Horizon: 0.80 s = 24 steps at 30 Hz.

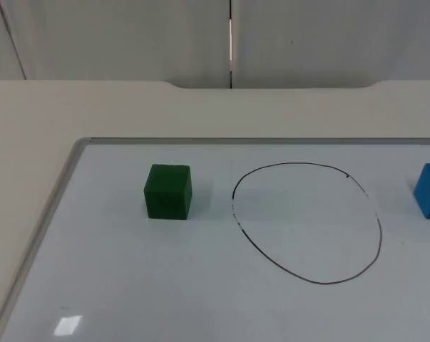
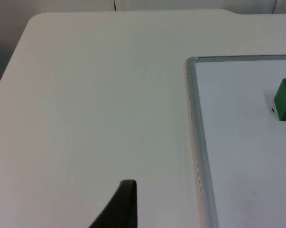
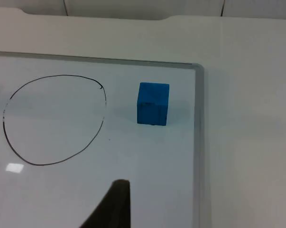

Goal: Push the two cubes into the marked area.

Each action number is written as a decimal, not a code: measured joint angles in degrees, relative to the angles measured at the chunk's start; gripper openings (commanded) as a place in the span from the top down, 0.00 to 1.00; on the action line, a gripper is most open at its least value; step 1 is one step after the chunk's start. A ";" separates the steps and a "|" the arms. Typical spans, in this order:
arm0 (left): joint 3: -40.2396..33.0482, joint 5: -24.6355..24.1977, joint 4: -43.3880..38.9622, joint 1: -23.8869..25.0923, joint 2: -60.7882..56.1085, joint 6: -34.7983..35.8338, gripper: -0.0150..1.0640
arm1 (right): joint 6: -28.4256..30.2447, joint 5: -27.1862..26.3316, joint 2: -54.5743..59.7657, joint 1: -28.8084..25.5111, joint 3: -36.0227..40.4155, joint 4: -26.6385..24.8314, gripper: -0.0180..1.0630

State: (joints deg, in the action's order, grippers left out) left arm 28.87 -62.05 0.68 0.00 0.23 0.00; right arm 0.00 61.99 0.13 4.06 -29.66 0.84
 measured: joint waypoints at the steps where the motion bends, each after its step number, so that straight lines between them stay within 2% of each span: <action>1: 0.00 0.00 0.00 0.00 0.00 0.00 0.01 | 0.00 0.00 0.00 0.00 0.00 0.00 0.01; 13: 3.58 1.59 0.00 0.00 10.02 0.00 0.01 | 0.00 0.00 0.00 0.00 0.00 0.00 0.01; 24: 3.67 6.56 0.00 0.00 14.52 0.00 0.01 | 0.00 0.00 0.00 0.00 0.00 0.00 0.01</action>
State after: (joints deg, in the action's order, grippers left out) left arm 32.54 -55.49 0.68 0.00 14.75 0.00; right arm 0.00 61.99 0.13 4.06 -29.66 0.84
